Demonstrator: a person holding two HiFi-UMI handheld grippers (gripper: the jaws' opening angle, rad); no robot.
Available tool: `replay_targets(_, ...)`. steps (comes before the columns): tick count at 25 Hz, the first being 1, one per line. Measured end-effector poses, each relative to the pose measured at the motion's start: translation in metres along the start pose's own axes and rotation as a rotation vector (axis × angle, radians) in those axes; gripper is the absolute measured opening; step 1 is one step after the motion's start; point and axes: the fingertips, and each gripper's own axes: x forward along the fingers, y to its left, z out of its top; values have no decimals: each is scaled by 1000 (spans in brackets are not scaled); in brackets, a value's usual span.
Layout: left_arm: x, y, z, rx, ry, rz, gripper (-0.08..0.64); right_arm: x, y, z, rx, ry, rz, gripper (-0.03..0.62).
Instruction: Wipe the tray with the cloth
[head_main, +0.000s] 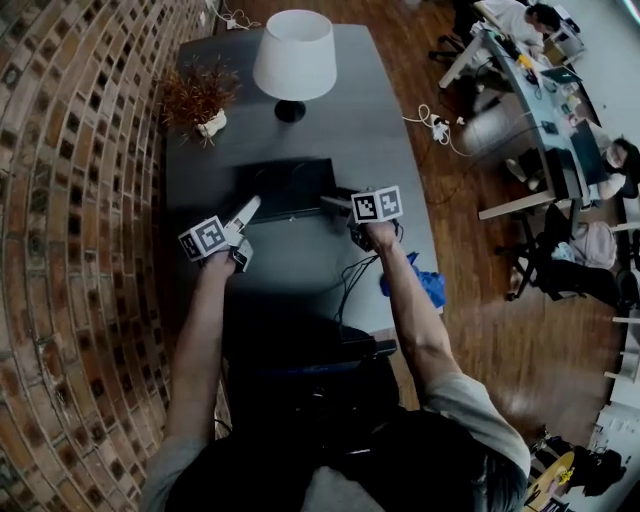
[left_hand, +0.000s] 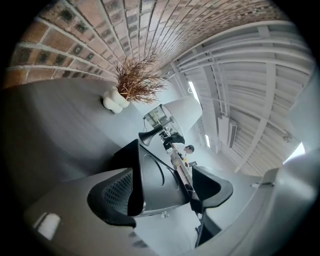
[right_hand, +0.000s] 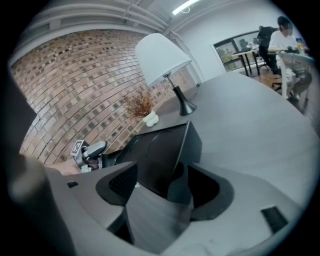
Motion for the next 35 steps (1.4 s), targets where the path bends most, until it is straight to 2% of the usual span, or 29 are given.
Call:
replay_targets(2,-16,-1,-1,8,-14,8,376,-17,-2,7,25,-91,-23,314)
replay_targets(4,-42,-14,-1,-4,-67,-17,379,-52,6,20,38,-238,-25,313)
replay_targets(5,-55,-24,-1,-16,-99,-41,379,-74,12,26,30,-307,-29,273)
replay_targets(6,-68,-32,-4,-30,-128,-57,379,-96,18,28,17,-361,-35,265)
replay_targets(9,-113,-46,-14,-81,-210,-48,377,-145,40,20,-4,-458,-46,229)
replay_targets(12,-141,-71,-19,-97,-274,-109,379,-175,58,8,2,-512,-49,192)
replay_targets(15,-150,-99,-11,-54,-302,-179,379,-190,70,4,-34,-527,-76,192)
replay_targets(21,-144,-134,6,16,-303,-255,379,-179,91,0,-136,-474,-103,181)
replay_targets(24,-141,-151,6,12,-302,-292,379,-174,102,-1,-189,-449,-105,180)
replay_targets(29,-140,-163,-1,-1,-298,-319,379,-168,119,-4,-256,-422,-99,181)
replay_targets(35,-142,-168,-3,41,-277,-314,371,-162,128,-5,-289,-406,-100,181)
